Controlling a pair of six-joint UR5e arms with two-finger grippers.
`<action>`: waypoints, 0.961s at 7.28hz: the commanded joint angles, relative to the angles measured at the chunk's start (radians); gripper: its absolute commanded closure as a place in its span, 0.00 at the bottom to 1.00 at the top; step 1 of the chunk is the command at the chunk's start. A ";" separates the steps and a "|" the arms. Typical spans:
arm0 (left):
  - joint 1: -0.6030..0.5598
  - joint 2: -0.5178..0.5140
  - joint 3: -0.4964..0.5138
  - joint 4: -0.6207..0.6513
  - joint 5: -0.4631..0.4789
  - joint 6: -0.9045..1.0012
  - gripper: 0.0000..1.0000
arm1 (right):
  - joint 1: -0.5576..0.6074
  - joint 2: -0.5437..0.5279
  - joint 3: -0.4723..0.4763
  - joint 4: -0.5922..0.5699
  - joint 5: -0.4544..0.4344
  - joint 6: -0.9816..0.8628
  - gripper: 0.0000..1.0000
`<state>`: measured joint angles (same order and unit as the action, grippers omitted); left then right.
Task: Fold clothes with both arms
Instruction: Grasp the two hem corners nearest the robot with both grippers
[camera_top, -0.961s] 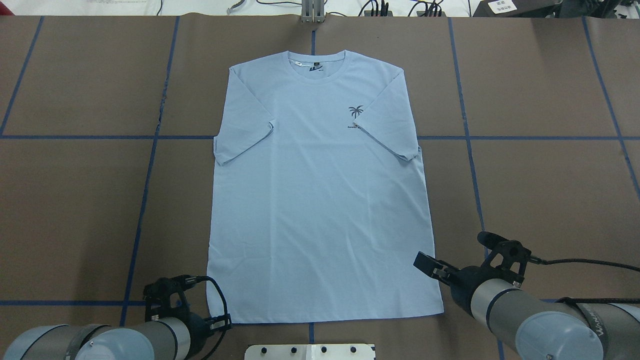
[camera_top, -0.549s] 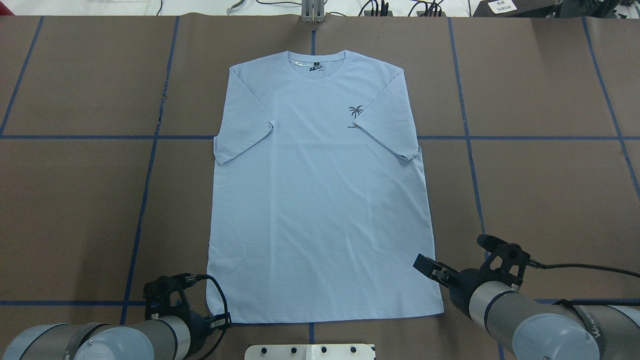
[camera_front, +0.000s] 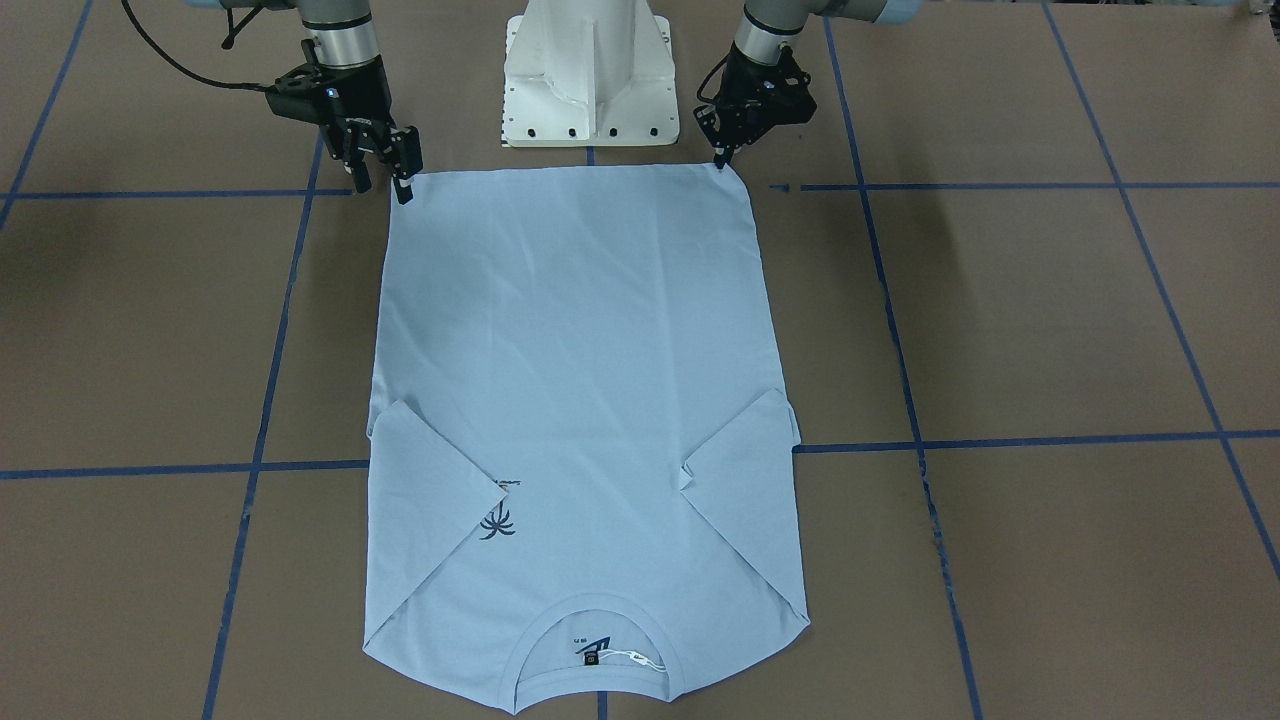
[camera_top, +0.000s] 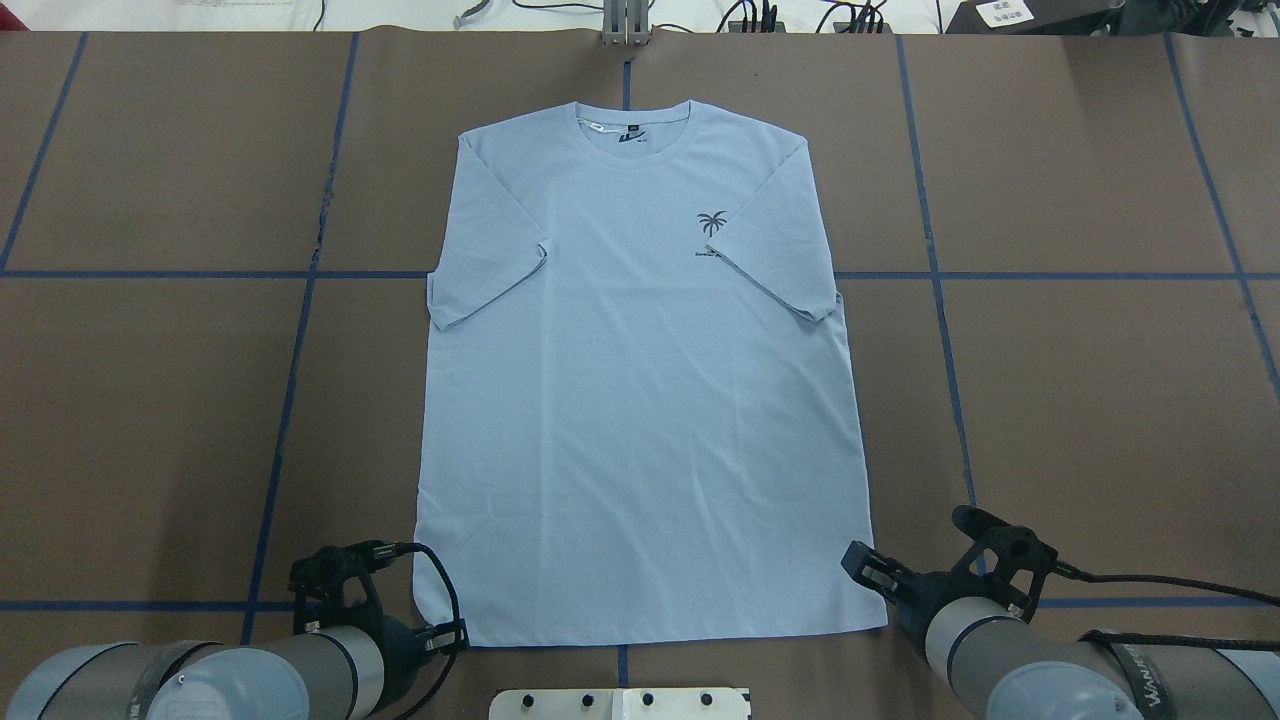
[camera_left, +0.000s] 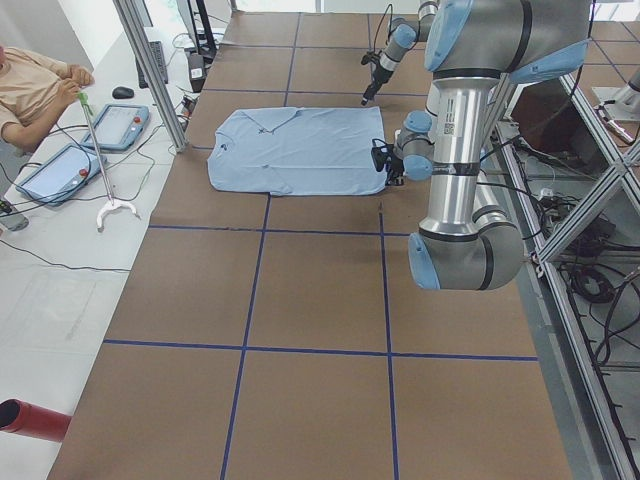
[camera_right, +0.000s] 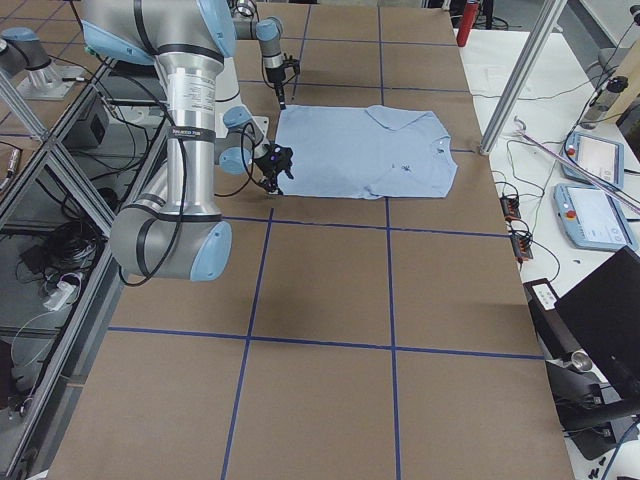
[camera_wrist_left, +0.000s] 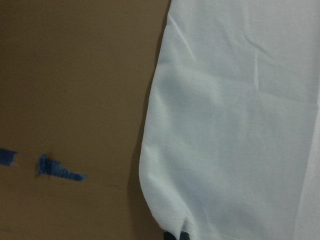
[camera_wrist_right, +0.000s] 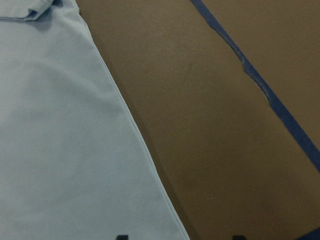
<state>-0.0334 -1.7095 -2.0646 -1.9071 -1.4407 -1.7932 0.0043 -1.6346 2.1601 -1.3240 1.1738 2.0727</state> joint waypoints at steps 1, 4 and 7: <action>0.000 -0.019 0.001 -0.001 -0.003 0.002 1.00 | -0.047 0.001 0.000 -0.020 -0.011 0.010 0.25; -0.002 -0.021 0.000 -0.003 -0.007 0.000 1.00 | -0.090 0.001 -0.038 -0.020 -0.045 0.010 0.27; -0.002 -0.021 0.001 -0.007 -0.009 0.002 1.00 | -0.099 -0.002 -0.043 -0.020 -0.046 0.009 0.34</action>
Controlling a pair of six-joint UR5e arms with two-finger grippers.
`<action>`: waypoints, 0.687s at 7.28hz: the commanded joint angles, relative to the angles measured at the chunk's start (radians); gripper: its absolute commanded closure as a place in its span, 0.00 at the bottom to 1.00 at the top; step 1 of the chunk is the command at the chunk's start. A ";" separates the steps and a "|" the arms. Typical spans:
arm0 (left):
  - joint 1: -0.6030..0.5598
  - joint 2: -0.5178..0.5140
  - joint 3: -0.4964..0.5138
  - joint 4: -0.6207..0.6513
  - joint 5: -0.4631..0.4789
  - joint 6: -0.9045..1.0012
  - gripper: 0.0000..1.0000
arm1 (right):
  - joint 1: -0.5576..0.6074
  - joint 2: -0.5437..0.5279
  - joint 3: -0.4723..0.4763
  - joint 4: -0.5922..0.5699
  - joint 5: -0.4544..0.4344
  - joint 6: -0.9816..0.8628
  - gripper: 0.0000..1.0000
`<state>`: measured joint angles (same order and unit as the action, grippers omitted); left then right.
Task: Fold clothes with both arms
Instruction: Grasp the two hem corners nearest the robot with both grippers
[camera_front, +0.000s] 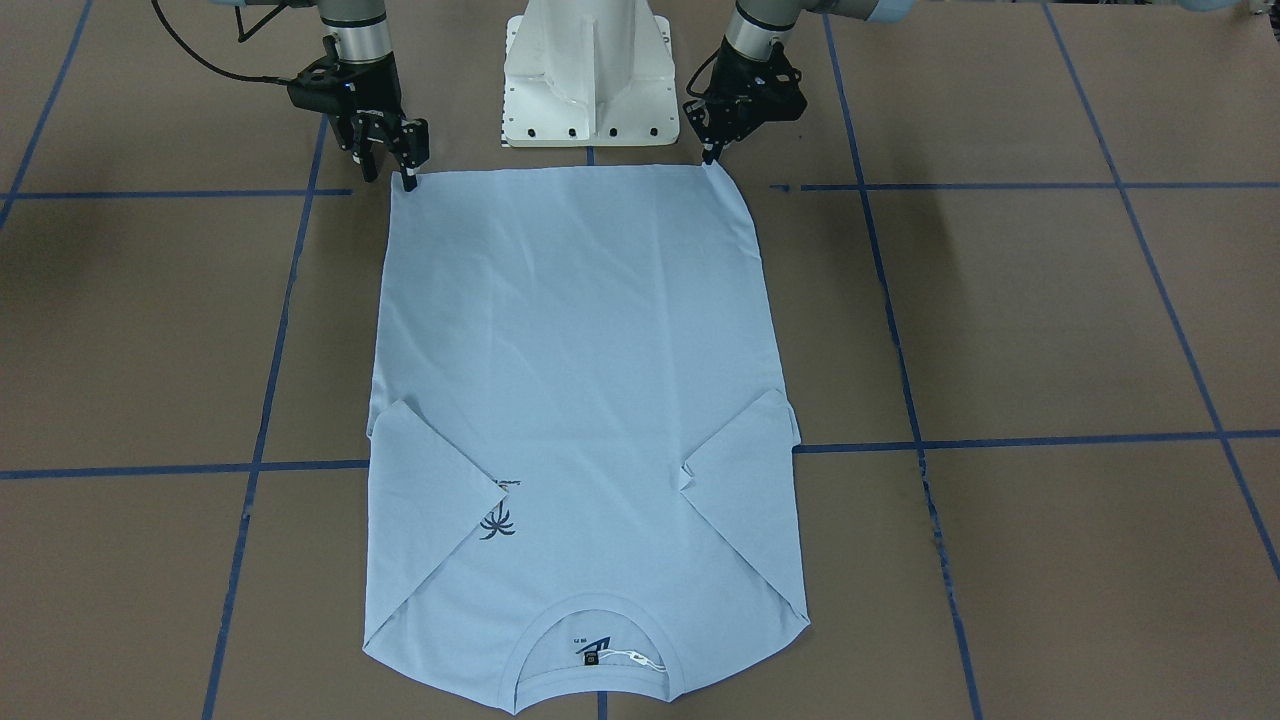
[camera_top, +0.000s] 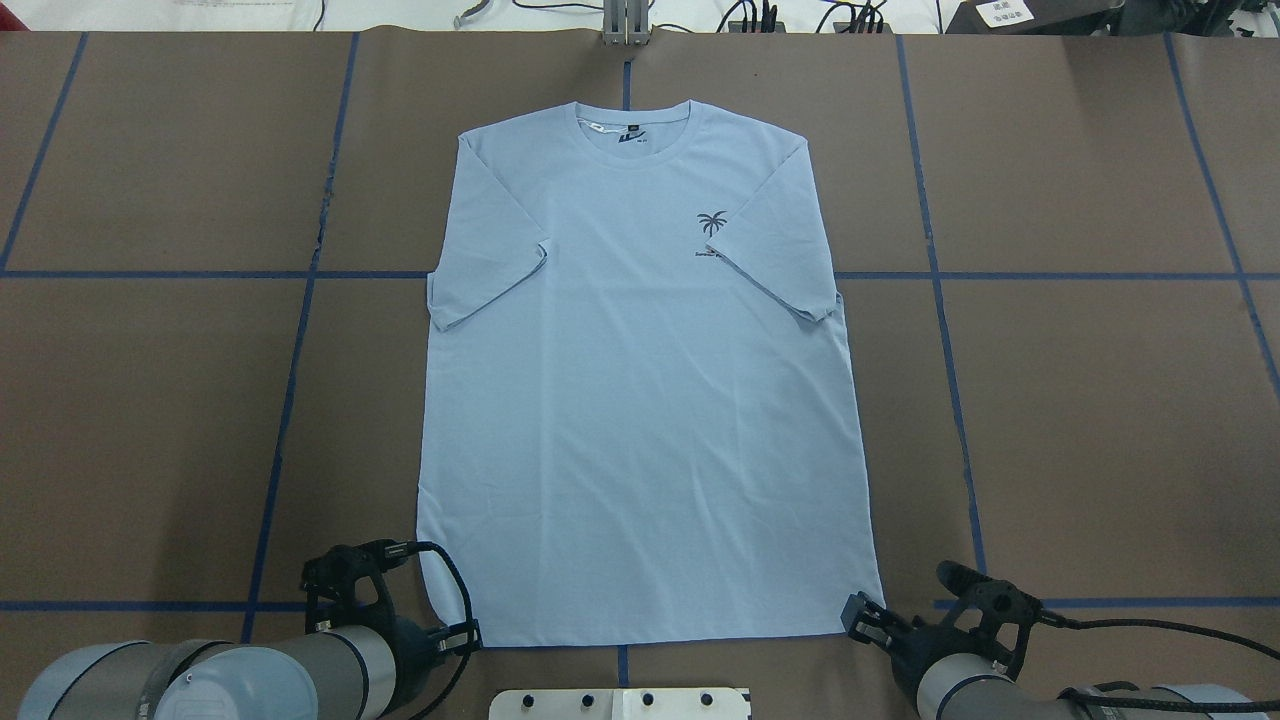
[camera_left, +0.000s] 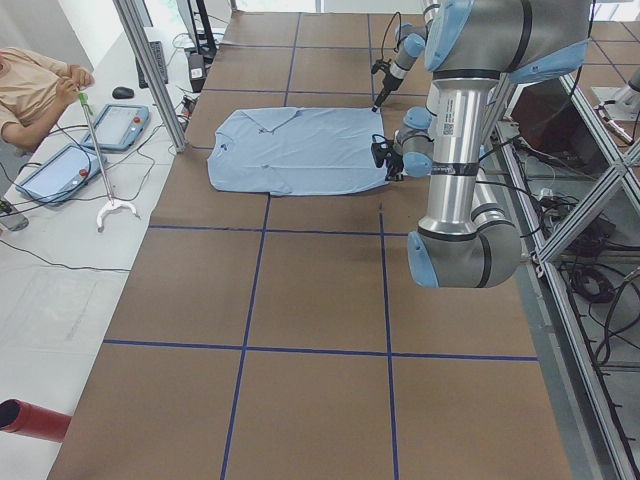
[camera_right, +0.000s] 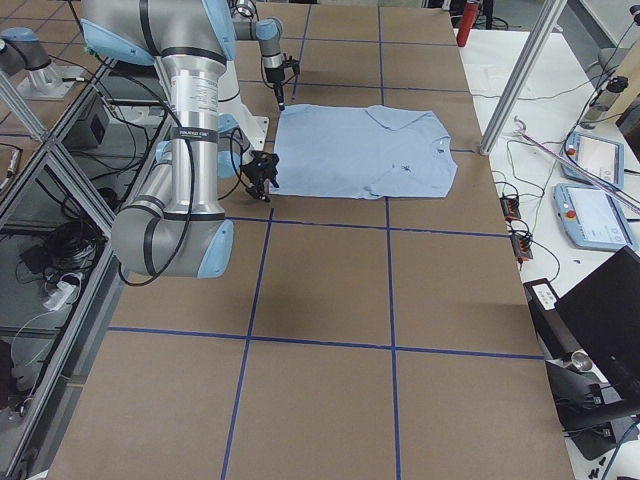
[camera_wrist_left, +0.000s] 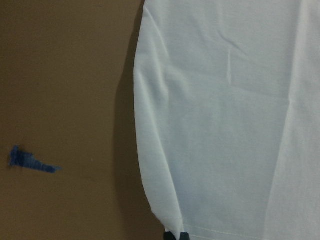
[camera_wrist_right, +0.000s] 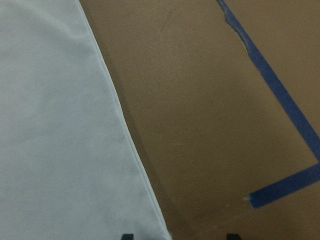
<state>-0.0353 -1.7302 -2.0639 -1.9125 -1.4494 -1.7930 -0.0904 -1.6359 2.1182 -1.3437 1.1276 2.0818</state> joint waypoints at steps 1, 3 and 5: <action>0.000 0.001 0.004 -0.002 0.000 0.000 1.00 | -0.006 -0.001 0.002 0.000 -0.002 0.000 0.39; 0.000 0.001 0.004 -0.003 0.001 0.000 1.00 | -0.012 -0.001 0.006 0.000 -0.003 0.000 0.41; 0.000 0.001 0.005 -0.003 0.001 0.000 1.00 | -0.022 0.001 0.009 0.000 -0.014 0.000 0.42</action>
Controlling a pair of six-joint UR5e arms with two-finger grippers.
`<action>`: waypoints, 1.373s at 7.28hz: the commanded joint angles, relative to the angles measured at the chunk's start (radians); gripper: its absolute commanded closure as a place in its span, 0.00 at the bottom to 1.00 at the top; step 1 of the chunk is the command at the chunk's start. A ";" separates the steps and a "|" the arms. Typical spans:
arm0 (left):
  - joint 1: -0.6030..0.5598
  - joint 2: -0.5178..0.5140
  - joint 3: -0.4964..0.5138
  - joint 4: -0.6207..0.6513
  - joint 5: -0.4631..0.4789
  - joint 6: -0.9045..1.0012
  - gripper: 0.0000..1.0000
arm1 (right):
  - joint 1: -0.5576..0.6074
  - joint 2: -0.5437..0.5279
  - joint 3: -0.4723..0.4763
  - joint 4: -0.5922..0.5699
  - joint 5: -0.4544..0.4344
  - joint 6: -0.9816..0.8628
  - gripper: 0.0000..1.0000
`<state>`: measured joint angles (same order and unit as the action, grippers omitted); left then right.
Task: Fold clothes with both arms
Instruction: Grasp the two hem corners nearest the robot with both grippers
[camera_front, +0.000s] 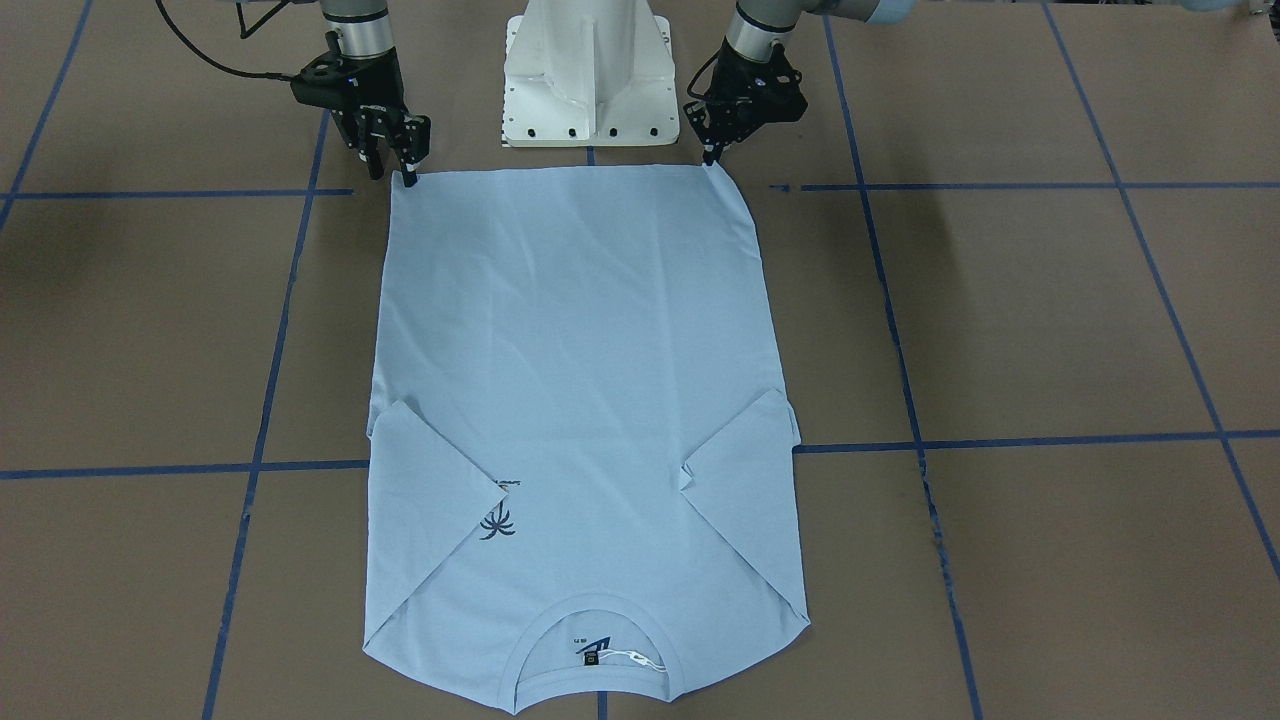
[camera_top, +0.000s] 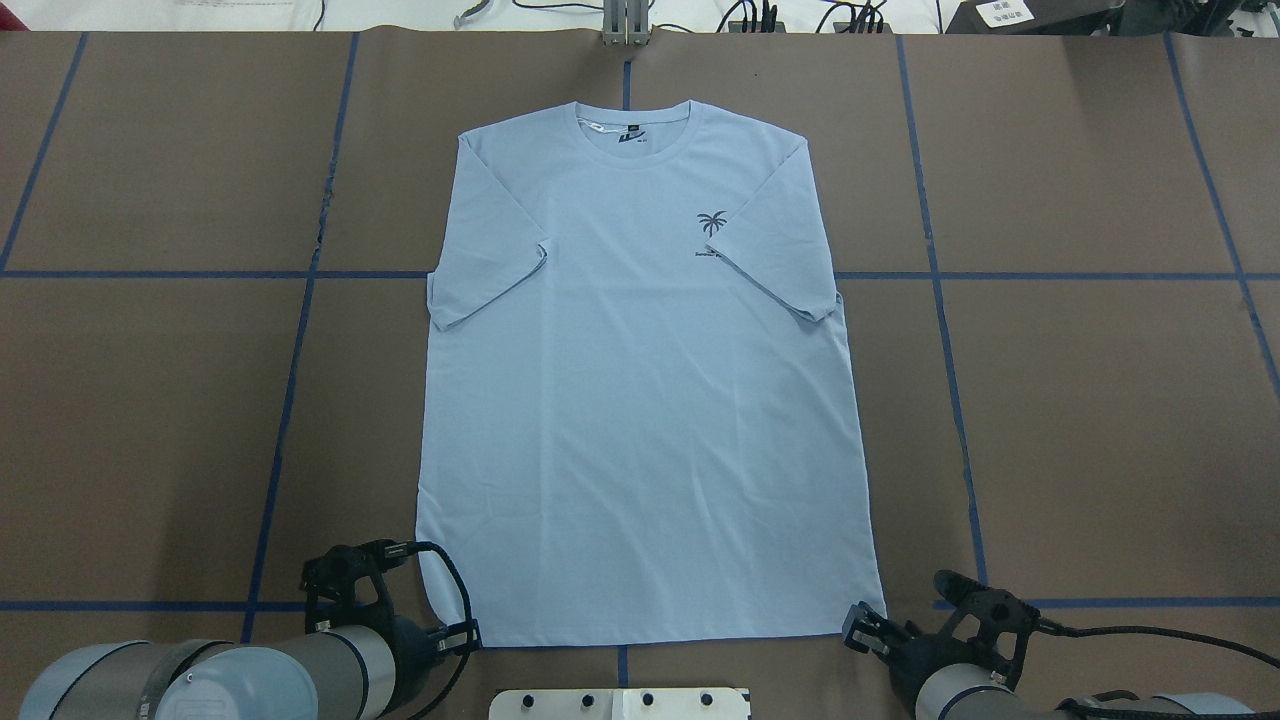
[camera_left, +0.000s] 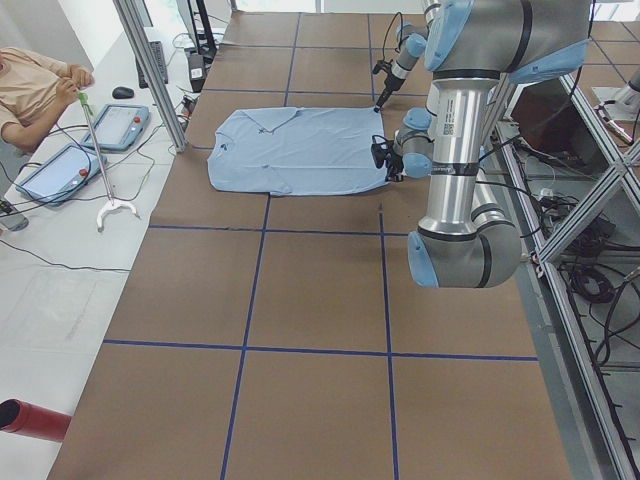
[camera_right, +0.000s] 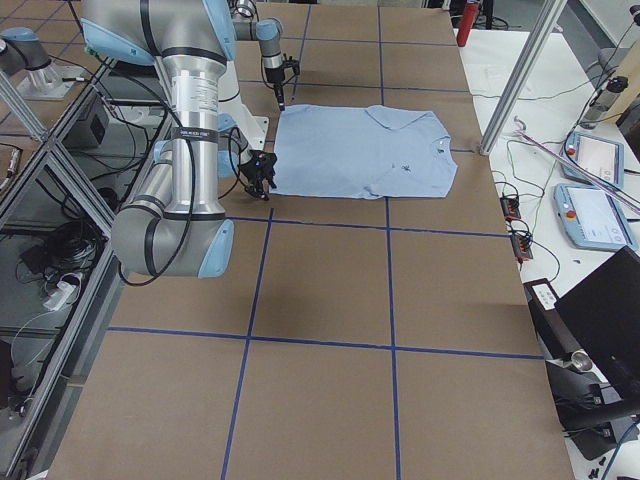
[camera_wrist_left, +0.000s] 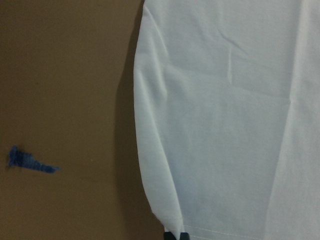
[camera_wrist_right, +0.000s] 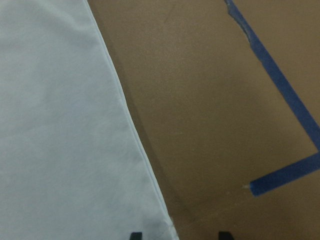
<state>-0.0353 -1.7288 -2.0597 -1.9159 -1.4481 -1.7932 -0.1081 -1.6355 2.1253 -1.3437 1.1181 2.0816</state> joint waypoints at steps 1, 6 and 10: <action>0.000 0.000 0.003 0.000 0.000 0.000 1.00 | -0.005 -0.001 0.005 0.000 -0.006 0.000 0.43; 0.002 -0.001 0.000 -0.002 0.002 0.000 1.00 | -0.001 -0.001 0.010 0.000 -0.035 0.000 1.00; -0.012 -0.001 -0.245 0.144 -0.070 0.008 1.00 | 0.004 -0.020 0.364 -0.285 0.035 -0.067 1.00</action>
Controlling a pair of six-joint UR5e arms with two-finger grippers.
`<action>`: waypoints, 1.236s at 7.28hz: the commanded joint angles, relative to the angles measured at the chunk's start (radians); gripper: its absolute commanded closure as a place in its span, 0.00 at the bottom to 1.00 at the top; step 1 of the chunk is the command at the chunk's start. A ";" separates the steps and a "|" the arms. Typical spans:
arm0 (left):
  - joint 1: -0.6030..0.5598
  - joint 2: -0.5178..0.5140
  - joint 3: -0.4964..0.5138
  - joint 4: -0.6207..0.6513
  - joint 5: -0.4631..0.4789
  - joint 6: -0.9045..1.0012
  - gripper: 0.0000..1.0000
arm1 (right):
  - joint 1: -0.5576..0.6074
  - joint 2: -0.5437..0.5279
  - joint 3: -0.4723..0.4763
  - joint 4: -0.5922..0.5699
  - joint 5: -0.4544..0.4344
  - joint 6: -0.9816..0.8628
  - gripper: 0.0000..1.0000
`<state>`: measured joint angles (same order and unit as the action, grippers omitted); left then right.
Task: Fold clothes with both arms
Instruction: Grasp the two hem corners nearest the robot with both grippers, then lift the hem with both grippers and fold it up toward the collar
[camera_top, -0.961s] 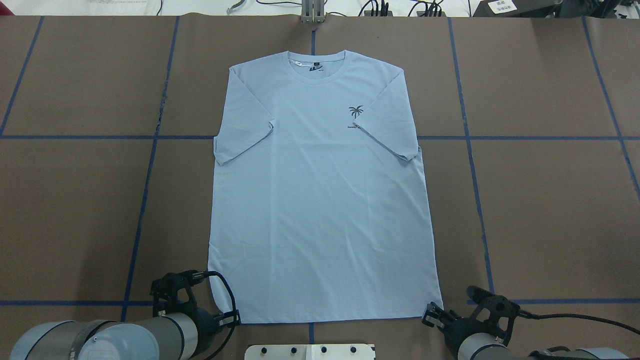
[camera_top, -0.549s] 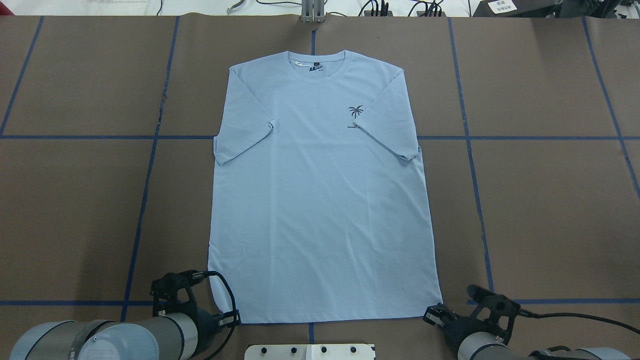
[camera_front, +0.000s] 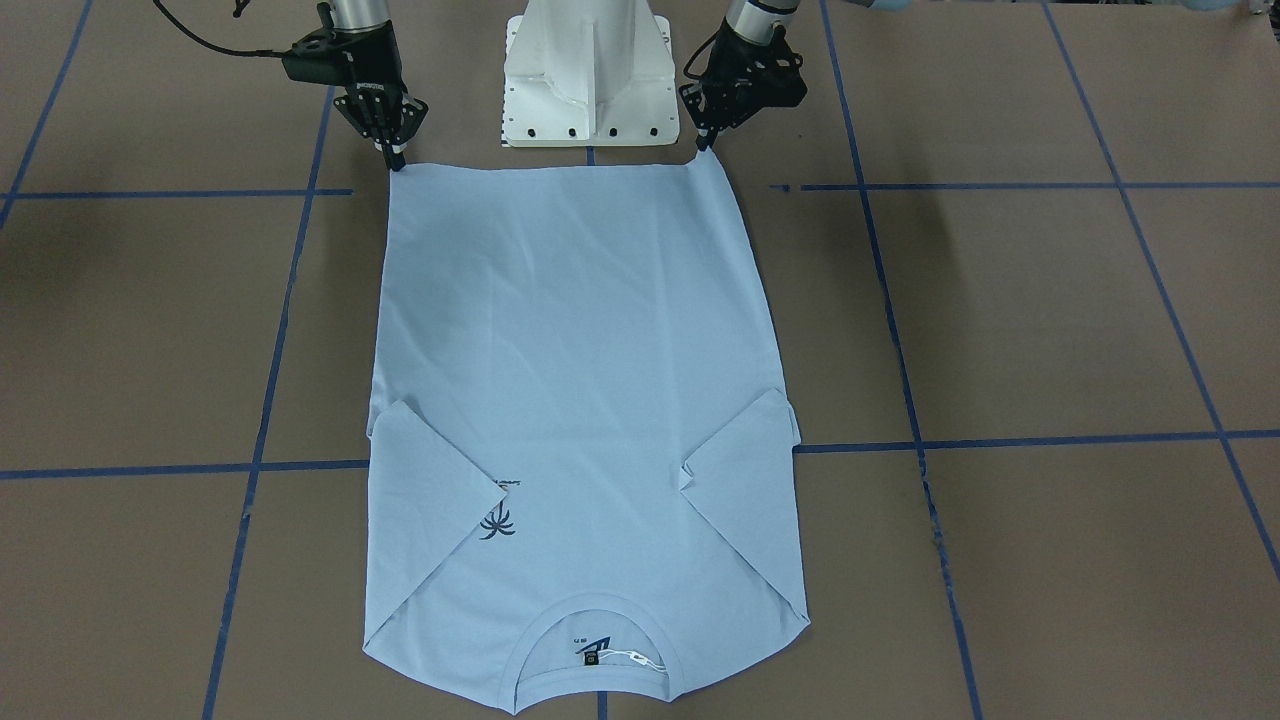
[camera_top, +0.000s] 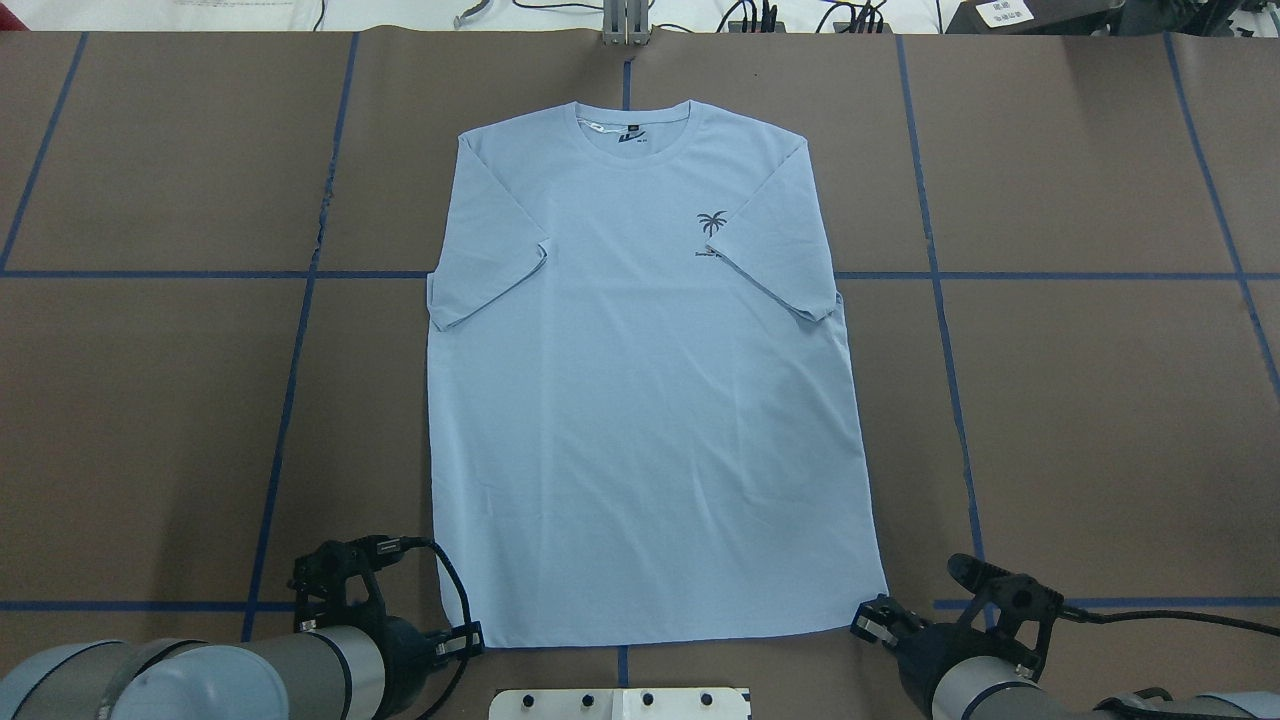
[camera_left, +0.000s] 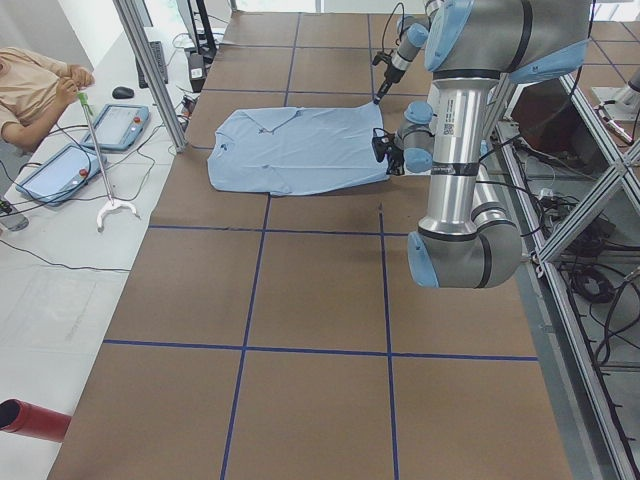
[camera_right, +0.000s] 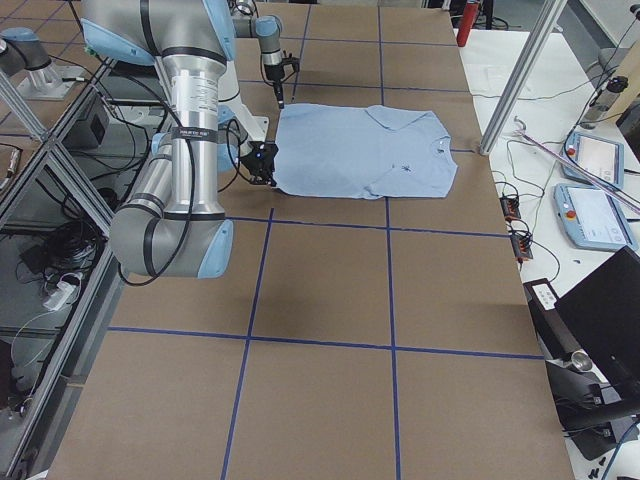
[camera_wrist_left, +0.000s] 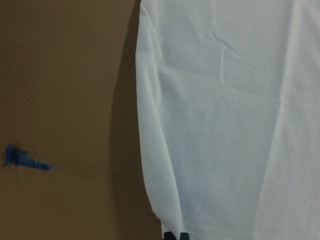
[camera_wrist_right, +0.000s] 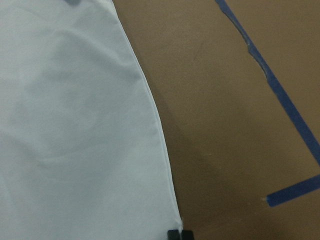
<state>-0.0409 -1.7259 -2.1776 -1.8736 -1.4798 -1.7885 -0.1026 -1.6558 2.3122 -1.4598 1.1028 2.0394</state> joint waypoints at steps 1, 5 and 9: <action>-0.010 -0.015 -0.274 0.258 -0.084 0.003 1.00 | -0.005 0.013 0.326 -0.320 0.087 -0.025 1.00; -0.271 -0.111 -0.366 0.393 -0.233 0.235 1.00 | 0.227 0.290 0.350 -0.553 0.262 -0.215 1.00; -0.630 -0.293 -0.098 0.452 -0.333 0.539 1.00 | 0.747 0.535 0.010 -0.560 0.543 -0.554 1.00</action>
<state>-0.5892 -1.9737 -2.3662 -1.4233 -1.8010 -1.3188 0.4933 -1.1839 2.4282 -2.0244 1.5635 1.5850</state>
